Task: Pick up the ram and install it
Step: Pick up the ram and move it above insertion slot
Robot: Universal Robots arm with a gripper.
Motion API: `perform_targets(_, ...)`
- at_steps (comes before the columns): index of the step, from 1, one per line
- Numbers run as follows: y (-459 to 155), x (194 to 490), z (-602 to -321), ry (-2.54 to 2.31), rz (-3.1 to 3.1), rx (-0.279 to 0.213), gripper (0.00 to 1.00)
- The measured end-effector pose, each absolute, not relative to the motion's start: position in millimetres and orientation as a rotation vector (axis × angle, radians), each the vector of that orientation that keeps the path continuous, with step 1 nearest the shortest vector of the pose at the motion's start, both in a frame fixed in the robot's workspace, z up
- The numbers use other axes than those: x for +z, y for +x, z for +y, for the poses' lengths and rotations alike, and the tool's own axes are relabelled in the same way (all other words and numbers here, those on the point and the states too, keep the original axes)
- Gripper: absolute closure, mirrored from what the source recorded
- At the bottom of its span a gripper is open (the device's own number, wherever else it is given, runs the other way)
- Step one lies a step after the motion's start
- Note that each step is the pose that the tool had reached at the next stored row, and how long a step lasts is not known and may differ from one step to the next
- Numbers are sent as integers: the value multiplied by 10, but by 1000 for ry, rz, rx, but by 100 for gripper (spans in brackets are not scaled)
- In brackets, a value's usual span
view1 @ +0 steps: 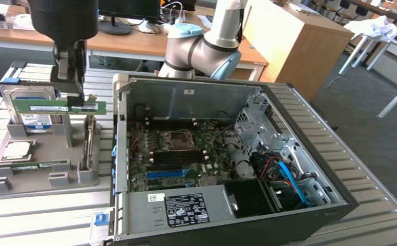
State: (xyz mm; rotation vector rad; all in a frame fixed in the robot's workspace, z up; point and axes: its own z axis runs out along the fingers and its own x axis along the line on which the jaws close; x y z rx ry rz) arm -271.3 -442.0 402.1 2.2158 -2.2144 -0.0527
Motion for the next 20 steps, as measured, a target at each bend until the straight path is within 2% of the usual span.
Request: perform_targets(20, -2427, 4020, -4420, 2216, -2214, -53, 88)
